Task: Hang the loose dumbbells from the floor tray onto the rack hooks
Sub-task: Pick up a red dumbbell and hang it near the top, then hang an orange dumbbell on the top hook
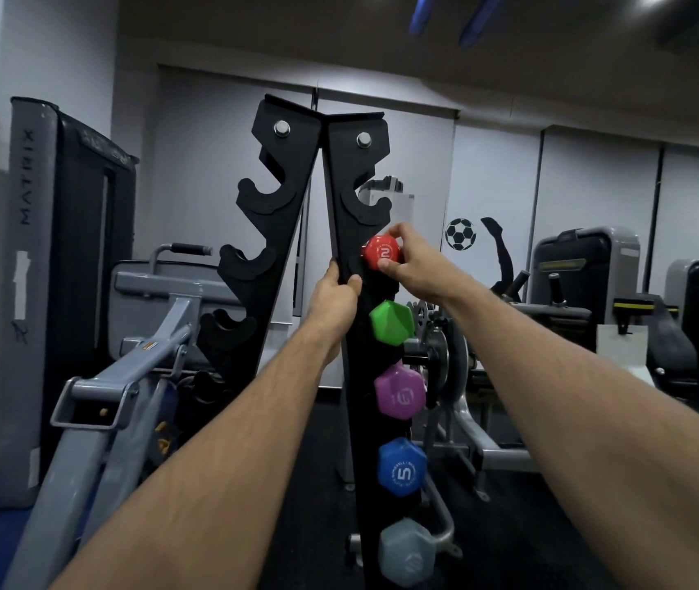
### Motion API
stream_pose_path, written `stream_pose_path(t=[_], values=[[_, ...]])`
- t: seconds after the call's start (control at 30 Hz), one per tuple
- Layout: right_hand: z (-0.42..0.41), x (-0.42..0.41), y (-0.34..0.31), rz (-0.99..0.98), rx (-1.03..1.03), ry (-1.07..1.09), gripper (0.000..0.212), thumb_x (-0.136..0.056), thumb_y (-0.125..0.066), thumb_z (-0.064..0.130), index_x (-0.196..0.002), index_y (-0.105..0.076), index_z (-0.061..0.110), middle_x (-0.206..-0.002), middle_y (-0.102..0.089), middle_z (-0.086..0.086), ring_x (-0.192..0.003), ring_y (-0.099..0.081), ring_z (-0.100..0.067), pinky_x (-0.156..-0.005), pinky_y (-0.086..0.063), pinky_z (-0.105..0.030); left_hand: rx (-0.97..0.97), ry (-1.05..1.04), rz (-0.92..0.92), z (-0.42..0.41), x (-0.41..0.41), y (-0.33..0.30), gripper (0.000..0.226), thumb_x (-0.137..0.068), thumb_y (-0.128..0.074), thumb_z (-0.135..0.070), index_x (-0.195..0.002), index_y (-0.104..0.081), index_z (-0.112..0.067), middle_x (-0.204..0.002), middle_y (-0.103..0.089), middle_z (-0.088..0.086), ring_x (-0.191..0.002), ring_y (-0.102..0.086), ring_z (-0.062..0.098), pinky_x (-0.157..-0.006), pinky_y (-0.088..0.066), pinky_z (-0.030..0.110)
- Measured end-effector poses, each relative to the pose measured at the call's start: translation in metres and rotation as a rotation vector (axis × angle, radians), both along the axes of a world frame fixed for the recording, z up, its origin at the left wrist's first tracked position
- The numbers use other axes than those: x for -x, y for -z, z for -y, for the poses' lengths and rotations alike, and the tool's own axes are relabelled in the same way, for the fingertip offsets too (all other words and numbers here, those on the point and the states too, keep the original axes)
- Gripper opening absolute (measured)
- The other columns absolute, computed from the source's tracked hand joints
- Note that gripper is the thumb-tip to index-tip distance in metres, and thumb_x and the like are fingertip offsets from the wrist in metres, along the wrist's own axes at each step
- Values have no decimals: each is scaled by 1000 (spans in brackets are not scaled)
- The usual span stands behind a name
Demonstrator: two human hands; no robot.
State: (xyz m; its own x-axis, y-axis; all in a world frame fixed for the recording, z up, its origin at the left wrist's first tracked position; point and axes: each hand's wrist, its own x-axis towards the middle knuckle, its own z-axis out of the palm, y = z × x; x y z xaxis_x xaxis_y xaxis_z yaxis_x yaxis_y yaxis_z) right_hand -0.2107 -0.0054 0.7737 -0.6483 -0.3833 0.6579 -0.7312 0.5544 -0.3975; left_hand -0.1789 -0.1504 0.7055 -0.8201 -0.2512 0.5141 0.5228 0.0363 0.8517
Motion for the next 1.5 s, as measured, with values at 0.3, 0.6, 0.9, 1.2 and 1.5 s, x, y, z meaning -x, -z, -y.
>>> stream_pose_path(t=[0.3, 0.6, 0.9, 1.2, 1.5], values=[[7, -15, 14, -108, 175, 62, 45, -96, -73, 19, -136, -54, 12, -127, -66, -7, -109, -63, -19, -91, -48, -24, 51, -68, -16, -1, 5, 1, 51, -103, -43, -15, -151, -43, -33, -124, -69, -6, -109, -67, 12, -95, -57, 34], [11, -24, 25, -151, 193, 89, 61, -96, -71, 13, -151, -44, 12, -144, -56, -8, -129, -57, -22, -113, -46, -34, 8, -148, -63, 2, -2, 8, 38, -100, -56, -14, -138, -57, -19, -118, -71, -3, -106, -69, 13, -94, -58, 33], [-1, -85, 161, -460, 378, 76, 45, -87, -70, 14, -132, -61, 9, -131, -59, -6, -123, -56, -17, -109, -45, -29, -97, -233, -99, -2, -51, 99, 30, -79, -72, -24, -107, -62, -29, -112, -67, 0, -101, -68, 15, -92, -59, 45], [-6, -148, 453, 115, 489, 114, 24, -98, -62, 13, -122, -64, 15, -109, -66, 0, -95, -66, -15, -82, -56, -41, -12, -247, 373, -4, -117, 394, 17, -90, -70, -17, -96, -69, -33, -93, -74, -1, -88, -72, 19, -80, -61, 43], [-18, -175, 665, 729, 189, 288, 22, -94, -64, 14, -115, -67, 21, -98, -70, 6, -84, -65, -9, -81, -55, -31, 83, -201, 886, -24, -172, 607, 18, -82, -68, -11, -94, -72, -23, -90, -76, 3, -90, -72, 22, -90, -57, 40]])
